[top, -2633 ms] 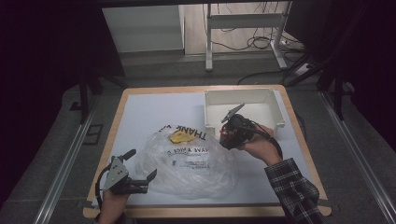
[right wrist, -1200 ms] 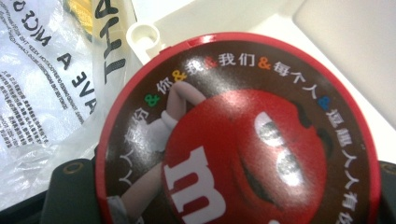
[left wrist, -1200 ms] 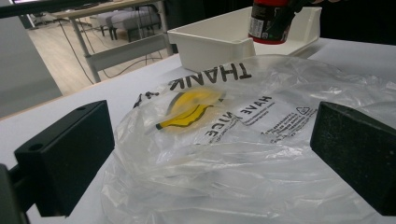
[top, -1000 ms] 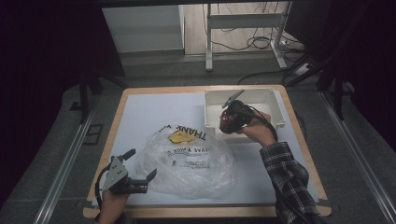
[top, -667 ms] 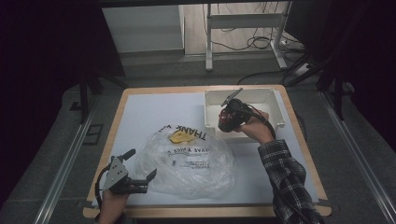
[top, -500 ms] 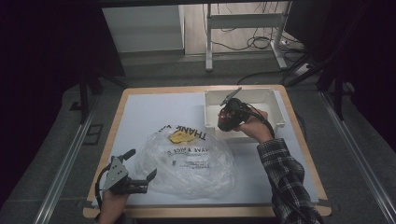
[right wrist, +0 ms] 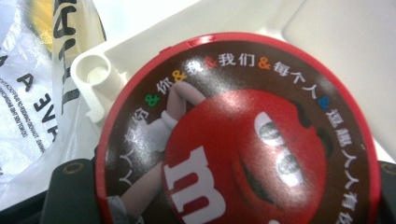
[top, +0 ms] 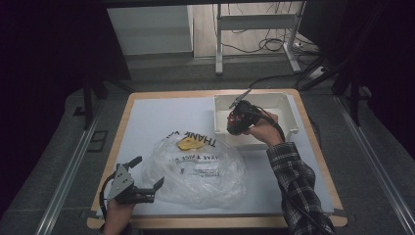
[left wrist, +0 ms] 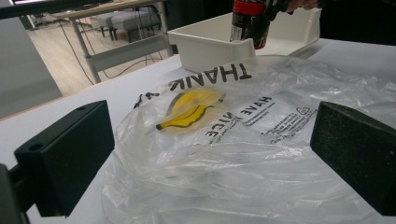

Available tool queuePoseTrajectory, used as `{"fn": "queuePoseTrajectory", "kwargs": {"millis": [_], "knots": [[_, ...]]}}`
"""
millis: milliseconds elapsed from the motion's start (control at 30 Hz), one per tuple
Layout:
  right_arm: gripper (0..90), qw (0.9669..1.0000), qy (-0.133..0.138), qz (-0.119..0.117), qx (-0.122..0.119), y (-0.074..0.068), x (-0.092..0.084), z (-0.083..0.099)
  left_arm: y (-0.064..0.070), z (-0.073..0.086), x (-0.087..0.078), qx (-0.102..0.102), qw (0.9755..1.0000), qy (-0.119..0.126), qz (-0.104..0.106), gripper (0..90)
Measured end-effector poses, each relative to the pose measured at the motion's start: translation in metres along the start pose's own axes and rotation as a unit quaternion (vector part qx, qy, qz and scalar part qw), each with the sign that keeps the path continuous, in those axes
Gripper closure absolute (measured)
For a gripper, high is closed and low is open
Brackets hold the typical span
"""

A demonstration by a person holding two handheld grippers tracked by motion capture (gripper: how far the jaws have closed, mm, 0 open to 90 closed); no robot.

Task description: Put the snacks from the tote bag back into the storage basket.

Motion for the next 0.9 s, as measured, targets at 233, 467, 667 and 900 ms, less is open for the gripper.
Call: {"fn": "queuePoseTrajectory", "kwargs": {"millis": [233,467,667,900], "knots": [[25.6,1.0000,-0.002,0.002,-0.004,0.004,0.005,-0.004,0.000,0.000,0.000,-0.003,1.0000,0.003,0.001,0.0],[25.6,1.0000,-0.002,0.005,-0.002,0.007,0.010,-0.006,0.000,0.000,0.000,-0.003,1.0000,0.002,0.001,0.0],[25.6,1.0000,-0.001,0.003,0.002,0.011,0.017,-0.008,-0.001,0.000,0.000,-0.002,1.0000,0.001,0.001,0.0],[25.6,1.0000,-0.005,0.005,0.001,0.014,0.027,-0.009,-0.001,0.000,0.000,-0.003,1.0000,0.002,0.001,0.0]]}}
Point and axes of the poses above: each handheld gripper's, and its own axes: x roughly forward along the jaws, z roughly out of its underside, y roughly to its right, the point moved 10 cm from there along x, roughly forward along the jaws, and after that the axes turned 11 degrees about -x, right-handed, at the moved point
